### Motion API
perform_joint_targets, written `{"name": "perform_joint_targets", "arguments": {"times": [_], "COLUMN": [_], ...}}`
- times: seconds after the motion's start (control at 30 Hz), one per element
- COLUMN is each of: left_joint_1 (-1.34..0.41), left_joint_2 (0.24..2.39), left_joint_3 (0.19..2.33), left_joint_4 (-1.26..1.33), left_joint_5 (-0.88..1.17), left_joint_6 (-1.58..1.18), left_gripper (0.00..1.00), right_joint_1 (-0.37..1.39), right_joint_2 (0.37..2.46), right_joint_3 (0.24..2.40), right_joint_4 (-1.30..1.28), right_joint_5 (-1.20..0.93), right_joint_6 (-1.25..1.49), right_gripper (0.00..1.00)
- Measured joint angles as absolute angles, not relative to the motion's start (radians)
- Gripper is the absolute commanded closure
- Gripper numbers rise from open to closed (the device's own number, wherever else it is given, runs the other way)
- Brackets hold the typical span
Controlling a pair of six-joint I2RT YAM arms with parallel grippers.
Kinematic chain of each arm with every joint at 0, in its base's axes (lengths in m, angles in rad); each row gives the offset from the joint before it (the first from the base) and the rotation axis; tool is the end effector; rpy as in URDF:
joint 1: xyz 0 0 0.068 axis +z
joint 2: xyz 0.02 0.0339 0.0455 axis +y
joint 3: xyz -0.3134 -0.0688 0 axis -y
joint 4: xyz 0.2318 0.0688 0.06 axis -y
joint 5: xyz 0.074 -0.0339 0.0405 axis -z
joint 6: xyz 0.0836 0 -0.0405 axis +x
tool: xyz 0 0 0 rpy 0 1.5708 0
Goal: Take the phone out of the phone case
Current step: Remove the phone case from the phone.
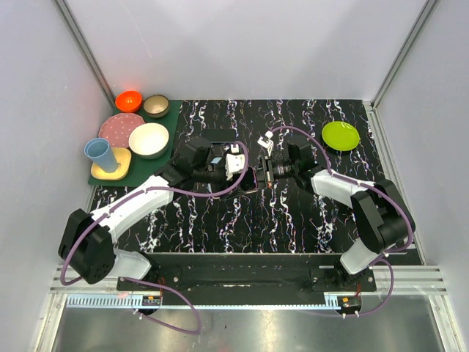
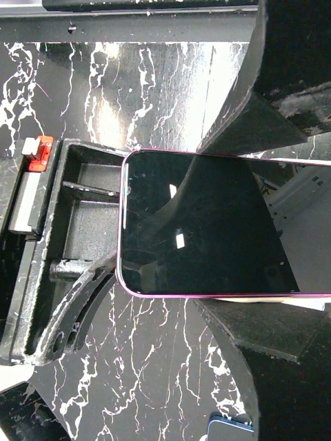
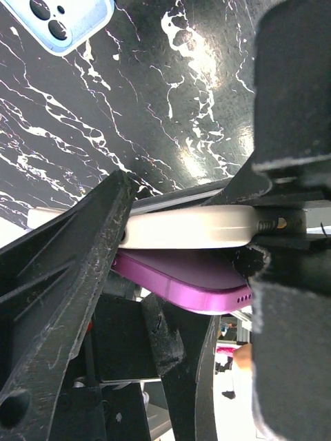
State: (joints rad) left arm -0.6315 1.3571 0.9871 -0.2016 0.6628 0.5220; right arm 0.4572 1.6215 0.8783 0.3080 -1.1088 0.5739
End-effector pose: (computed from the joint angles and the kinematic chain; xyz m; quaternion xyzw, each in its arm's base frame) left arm 0.2190 -0.2239 0.3162 0.5833 0.6108 -0.3100 0.4367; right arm 0.2793 0.2208 0.2669 -0.2408 0.7321 0.6116 0.1790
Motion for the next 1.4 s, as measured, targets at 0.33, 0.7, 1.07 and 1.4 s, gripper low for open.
{"name": "perform_joint_targets", "arguments": {"times": [0.33,0.7,1.07,1.4], "left_joint_1": [-0.620,-0.588,-0.538,-0.522], "left_joint_2": [1.359,1.373,1.409,1.432], "left_joint_3": [0.987,1.000,1.022,1.028], "left_joint_4": [-0.201,-0.200,-0.180,-0.170], "left_joint_5": [0.689,0.769,0.901,0.957], "left_joint_6": [0.498,0.461,0.409,0.386], "left_gripper": [0.61,0.66,0.68,0.70], "right_joint_1": [0.457,0.457,0.460,0.460], "right_joint_2": [1.621,1.598,1.562,1.551], "right_joint_3": [0.878,0.878,0.870,0.860], "right_joint_4": [0.305,0.292,0.286,0.285], "right_joint_5": [-1.108,-1.083,-1.043,-1.029], "right_joint_6": [0.541,0.505,0.478,0.471], "right_gripper": [1.00,1.00,1.00,1.00]}}
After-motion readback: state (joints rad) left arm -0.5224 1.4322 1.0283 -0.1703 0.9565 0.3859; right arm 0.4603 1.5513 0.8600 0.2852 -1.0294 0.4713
